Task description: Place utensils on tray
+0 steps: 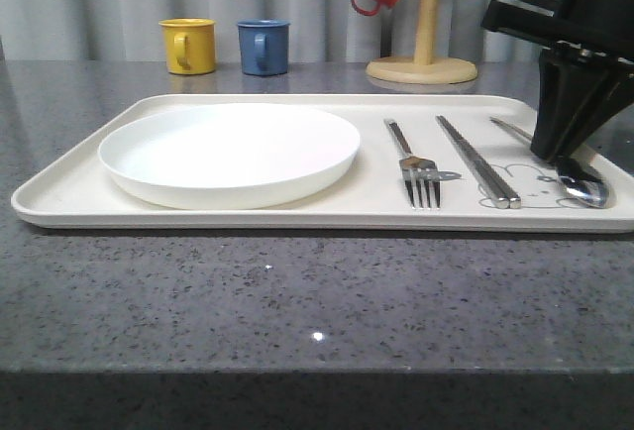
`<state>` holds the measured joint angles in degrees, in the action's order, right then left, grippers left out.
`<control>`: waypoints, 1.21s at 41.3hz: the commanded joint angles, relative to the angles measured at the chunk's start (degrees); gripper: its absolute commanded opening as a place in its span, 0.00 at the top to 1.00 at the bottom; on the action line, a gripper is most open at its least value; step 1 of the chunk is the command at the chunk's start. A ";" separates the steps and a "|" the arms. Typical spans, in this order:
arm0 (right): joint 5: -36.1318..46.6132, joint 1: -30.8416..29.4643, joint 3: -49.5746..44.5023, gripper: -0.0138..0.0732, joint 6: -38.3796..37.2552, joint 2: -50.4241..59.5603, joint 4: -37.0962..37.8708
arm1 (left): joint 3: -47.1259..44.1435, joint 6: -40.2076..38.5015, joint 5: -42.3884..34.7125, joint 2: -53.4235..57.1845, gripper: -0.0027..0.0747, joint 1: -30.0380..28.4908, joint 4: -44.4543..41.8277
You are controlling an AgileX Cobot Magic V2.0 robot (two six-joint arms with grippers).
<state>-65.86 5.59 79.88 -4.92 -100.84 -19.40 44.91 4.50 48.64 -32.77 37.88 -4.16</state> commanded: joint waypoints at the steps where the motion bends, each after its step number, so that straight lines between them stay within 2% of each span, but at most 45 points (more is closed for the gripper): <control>1: 0.19 -0.24 1.68 0.59 -0.11 2.49 -0.65 | 1.39 -0.62 -4.18 -0.06 0.51 0.47 0.33; 6: 1.75 -0.24 1.68 0.48 -0.11 2.80 -0.42 | 1.39 -0.62 -4.18 -0.06 0.51 0.47 0.33; 15: 2.59 -0.24 1.68 0.48 2.59 8.23 1.13 | 1.39 -0.62 -4.18 -0.06 0.51 0.47 0.33; 25: 1.49 -0.24 0.61 0.48 5.25 21.43 6.63 | 1.39 -0.62 -4.18 -0.06 0.51 0.47 0.33; 35: 2.60 -0.24 -8.56 0.48 11.43 38.37 6.69 | 1.39 -0.62 -4.18 -0.06 0.51 0.47 0.33; 43: 4.88 -0.24 -18.56 0.48 11.69 52.16 7.16 | 1.39 -0.62 -4.18 -0.06 0.51 0.47 0.33; 50: 5.13 -0.24 -27.11 0.48 11.69 64.74 10.66 | 1.39 -0.62 -4.18 -0.06 0.51 0.47 0.33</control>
<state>-64.13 5.59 54.25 6.15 -40.70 -10.37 44.91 4.50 48.64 -32.77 37.88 -4.16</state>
